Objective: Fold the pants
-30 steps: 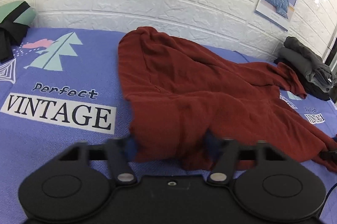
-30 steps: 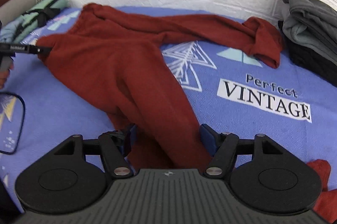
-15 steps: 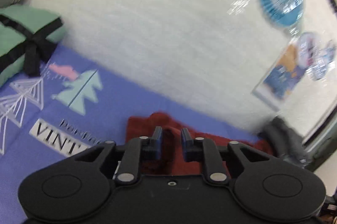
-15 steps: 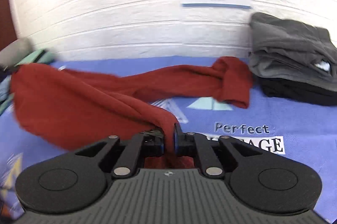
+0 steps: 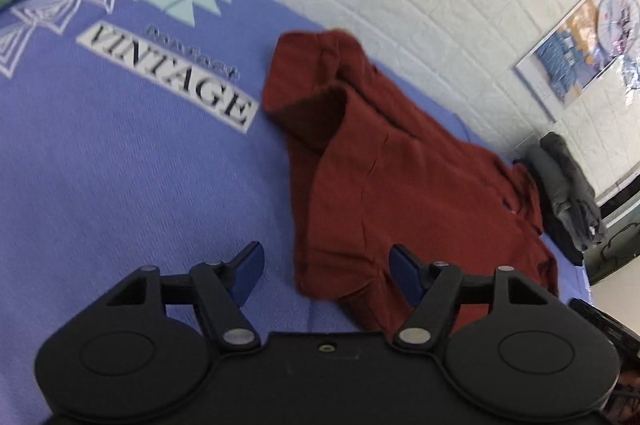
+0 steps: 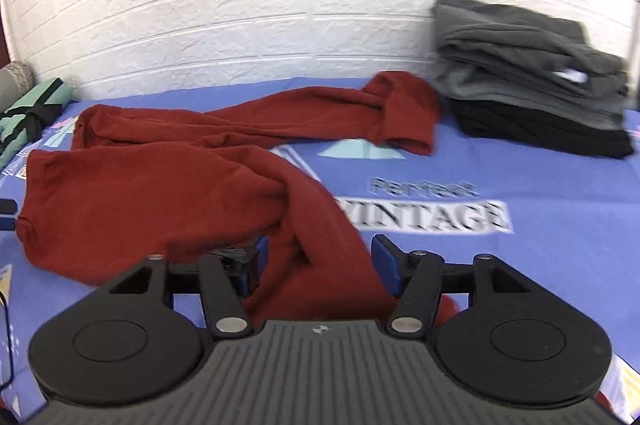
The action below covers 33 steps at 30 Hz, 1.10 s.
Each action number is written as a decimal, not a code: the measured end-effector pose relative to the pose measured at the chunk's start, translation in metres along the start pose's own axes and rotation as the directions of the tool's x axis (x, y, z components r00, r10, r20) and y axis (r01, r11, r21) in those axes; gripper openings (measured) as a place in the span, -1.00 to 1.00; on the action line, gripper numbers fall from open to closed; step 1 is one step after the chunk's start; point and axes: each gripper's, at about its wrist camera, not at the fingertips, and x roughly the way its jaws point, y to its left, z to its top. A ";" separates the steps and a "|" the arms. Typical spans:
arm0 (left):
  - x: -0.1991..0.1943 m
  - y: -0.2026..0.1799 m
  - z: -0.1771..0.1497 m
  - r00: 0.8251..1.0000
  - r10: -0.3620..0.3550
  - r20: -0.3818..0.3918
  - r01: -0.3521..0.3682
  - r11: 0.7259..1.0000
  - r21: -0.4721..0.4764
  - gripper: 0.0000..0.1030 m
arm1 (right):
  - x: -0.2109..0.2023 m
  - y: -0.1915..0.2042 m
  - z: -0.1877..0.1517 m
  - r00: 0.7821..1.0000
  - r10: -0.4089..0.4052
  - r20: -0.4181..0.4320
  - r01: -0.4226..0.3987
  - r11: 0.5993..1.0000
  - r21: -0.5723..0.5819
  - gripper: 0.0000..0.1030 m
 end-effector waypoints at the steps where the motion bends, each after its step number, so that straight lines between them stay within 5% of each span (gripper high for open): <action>1: 0.003 -0.001 -0.001 1.000 0.000 0.013 0.000 1.000 -0.003 1.00 | -0.009 -0.007 -0.005 0.999 -0.034 0.009 0.034 0.999 0.012 0.86; 5: 0.018 -0.018 0.000 1.000 -0.023 0.006 0.023 0.999 0.038 1.00 | -0.043 -0.044 -0.029 0.984 -0.177 0.014 0.174 0.978 0.112 0.90; 6: 0.024 -0.024 0.000 0.999 -0.032 -0.016 0.033 0.998 0.055 0.41 | -0.049 -0.054 -0.034 0.978 -0.210 0.010 0.206 0.968 0.144 0.90; 10: 0.025 -0.034 0.002 0.997 -0.080 -0.020 0.081 0.994 0.074 -0.69 | -0.065 -0.080 -0.051 0.957 -0.290 -0.001 0.283 0.935 0.216 0.90; 11: 0.015 -0.031 0.006 0.996 -0.092 -0.003 0.092 0.994 0.060 -0.81 | -0.068 -0.084 -0.054 0.954 -0.299 -0.003 0.292 0.931 0.220 0.90; 14: -0.027 -0.006 0.023 0.994 -0.083 0.073 0.084 0.996 -0.005 -0.87 | -0.071 -0.094 -0.059 0.953 -0.304 -0.010 0.298 0.929 0.221 0.90; 19: -0.091 0.036 0.044 0.988 0.060 0.139 -0.050 0.996 -0.071 -0.89 | -0.064 -0.102 -0.065 0.960 -0.281 -0.003 0.274 0.933 0.235 0.90; 23: -0.082 0.055 0.046 0.981 0.174 0.084 -0.166 0.982 -0.091 -0.74 | -0.057 -0.094 -0.063 0.970 -0.244 0.008 0.236 0.945 0.226 0.90; 24: -0.073 0.059 0.043 0.982 0.179 0.058 -0.171 0.979 -0.113 -0.61 | -0.054 -0.093 -0.062 0.972 -0.236 0.009 0.228 0.948 0.221 0.90; 26: -0.062 0.065 0.034 0.983 0.180 0.028 -0.174 0.975 -0.140 0.13 | -0.049 -0.090 -0.057 0.975 -0.221 0.014 0.213 0.955 0.208 0.90; 27: -0.058 0.066 0.030 0.982 0.189 0.024 -0.184 0.973 -0.141 0.24 | -0.045 -0.090 -0.053 0.977 -0.211 0.014 0.204 0.959 0.198 0.90; 29: -0.059 0.067 0.023 0.976 0.216 0.025 -0.211 0.970 -0.119 0.81 | -0.036 -0.090 -0.046 0.980 -0.199 0.010 0.194 0.964 0.181 0.90; 30: -0.060 0.069 0.019 0.976 0.215 0.025 -0.211 0.970 -0.118 0.96 | -0.031 -0.091 -0.043 0.981 -0.192 0.006 0.188 0.967 0.173 0.90; 33: -0.063 0.072 0.011 0.980 0.199 0.030 -0.193 0.972 -0.137 1.00 | -0.016 -0.095 -0.038 0.985 -0.171 -0.011 0.170 0.971 0.166 0.90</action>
